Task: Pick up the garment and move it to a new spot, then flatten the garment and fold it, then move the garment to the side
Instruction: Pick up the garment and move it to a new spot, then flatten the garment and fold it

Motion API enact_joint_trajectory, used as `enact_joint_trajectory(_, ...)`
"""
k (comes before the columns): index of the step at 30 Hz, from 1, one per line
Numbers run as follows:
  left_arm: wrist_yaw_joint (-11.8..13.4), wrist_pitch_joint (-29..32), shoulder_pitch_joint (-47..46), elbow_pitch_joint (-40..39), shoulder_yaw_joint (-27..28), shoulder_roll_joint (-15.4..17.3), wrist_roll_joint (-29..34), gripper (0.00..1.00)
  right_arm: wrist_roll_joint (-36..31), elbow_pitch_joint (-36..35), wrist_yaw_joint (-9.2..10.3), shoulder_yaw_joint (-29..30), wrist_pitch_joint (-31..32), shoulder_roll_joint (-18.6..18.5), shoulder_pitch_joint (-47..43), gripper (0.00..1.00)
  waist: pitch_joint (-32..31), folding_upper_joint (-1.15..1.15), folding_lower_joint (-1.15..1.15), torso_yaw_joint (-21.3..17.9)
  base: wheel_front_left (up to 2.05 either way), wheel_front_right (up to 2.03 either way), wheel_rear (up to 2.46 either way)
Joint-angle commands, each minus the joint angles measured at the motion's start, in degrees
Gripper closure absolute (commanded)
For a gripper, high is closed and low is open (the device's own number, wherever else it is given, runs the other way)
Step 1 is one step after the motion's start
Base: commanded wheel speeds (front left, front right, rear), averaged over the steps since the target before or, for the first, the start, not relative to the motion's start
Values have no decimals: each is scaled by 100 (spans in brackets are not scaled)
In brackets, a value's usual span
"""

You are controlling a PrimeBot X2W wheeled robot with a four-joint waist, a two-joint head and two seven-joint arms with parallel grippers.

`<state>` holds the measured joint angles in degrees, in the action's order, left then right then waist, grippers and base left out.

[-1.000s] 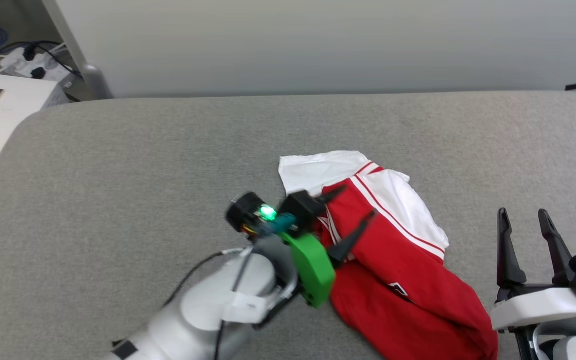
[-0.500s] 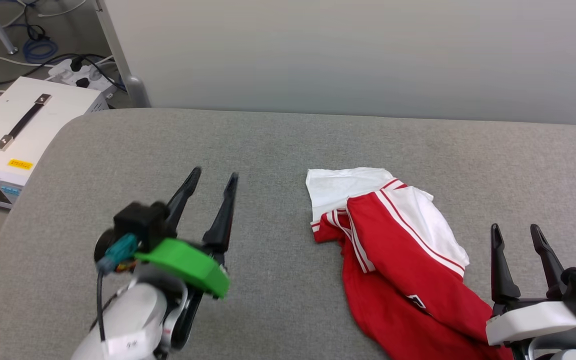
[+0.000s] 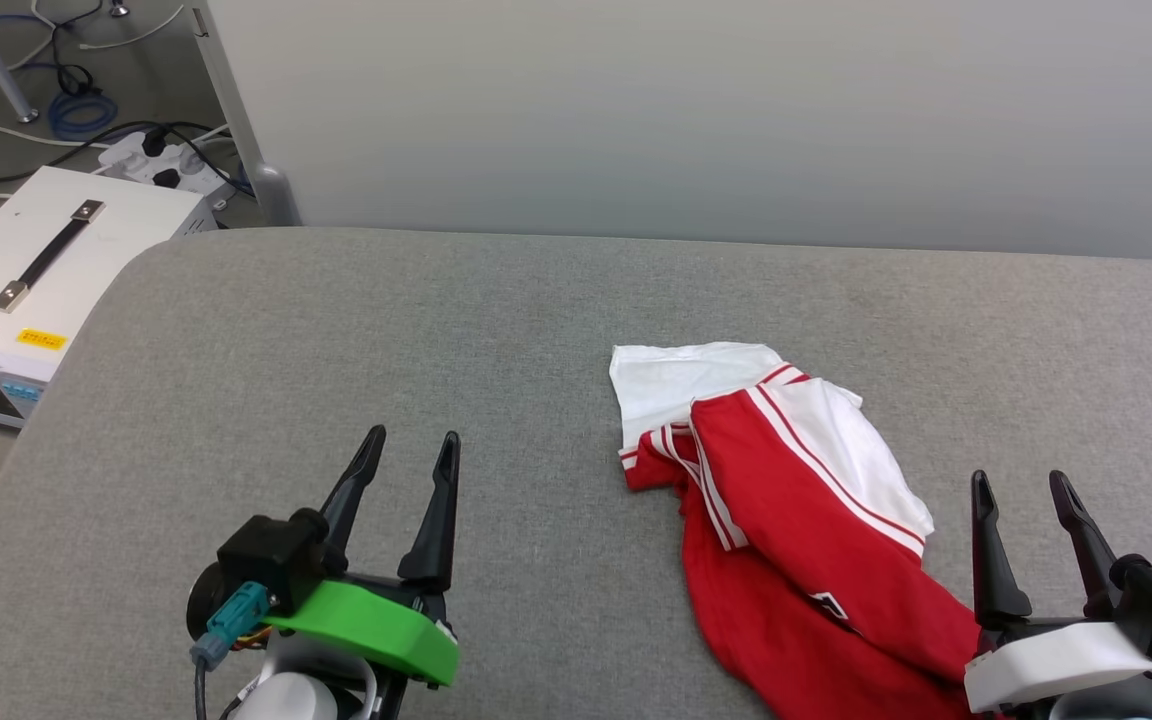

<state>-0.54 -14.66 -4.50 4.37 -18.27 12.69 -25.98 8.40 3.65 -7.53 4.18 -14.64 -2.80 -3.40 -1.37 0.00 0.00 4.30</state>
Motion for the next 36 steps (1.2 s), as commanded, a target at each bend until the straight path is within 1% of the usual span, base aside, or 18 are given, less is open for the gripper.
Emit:
enact_joint_trajectory(1,-69,-33,86,14,67,-53,127,0,-25,13,4,-5,-36,-8,-55,0,17,0,0,-2,0,0,0)
enact_joint_trajectory(5,-214,-33,41,46,214,-203,312,0,-177,59,4,64,8,-11,-19,0,125,0,0,56,0,0,0)
enact_joint_trajectory(8,-302,-33,-36,59,299,-288,430,0,-253,92,4,62,404,-101,122,0,269,0,0,114,0,0,0)
enact_joint_trajectory(10,-350,-33,-61,89,365,-345,479,0,-215,113,4,17,842,-217,279,0,374,0,0,155,0,0,0)
enact_joint_trajectory(12,-396,-33,-93,119,428,-398,520,0,-72,168,4,-39,1412,-355,468,0,492,0,0,200,0,0,0)
enact_joint_trajectory(15,-464,-33,-154,162,501,-477,596,0,336,341,4,-121,2361,-600,814,0,667,0,0,280,0,0,0)
enact_joint_trajectory(19,-543,-33,-256,222,539,-563,692,0,702,634,4,-287,3559,-1010,1216,0,850,0,0,407,0,0,0)
enact_joint_trajectory(21,-573,-33,-313,238,557,-600,732,0,832,751,4,-328,4070,-1134,1372,0,933,0,0,479,0,0,0)
enact_joint_trajectory(23,-597,-33,-367,249,574,-634,766,0,903,846,4,-334,4444,-1231,1505,0,1014,0,0,549,0,0,0)
enact_joint_trajectory(25,-617,-34,-415,261,591,-664,796,0,920,905,4,-405,4699,-1330,1593,0,1088,0,0,619,0,0,0)
enact_joint_trajectory(28,-639,-34,-468,270,626,-701,826,0,930,977,4,-481,4901,-1417,1662,0,1182,0,0,696,0,0,0)
enact_joint_trajectory(35,-672,-34,-533,288,696,-762,893,0,768,1265,4,-686,5070,-1544,1675,0,1315,0,0,782,0,0,0)
enact_joint_trajectory(36,-675,-34,-537,292,706,-769,903,0,776,1303,4,-757,5089,-1561,1665,4,1327,0,0,781,0,0,0)
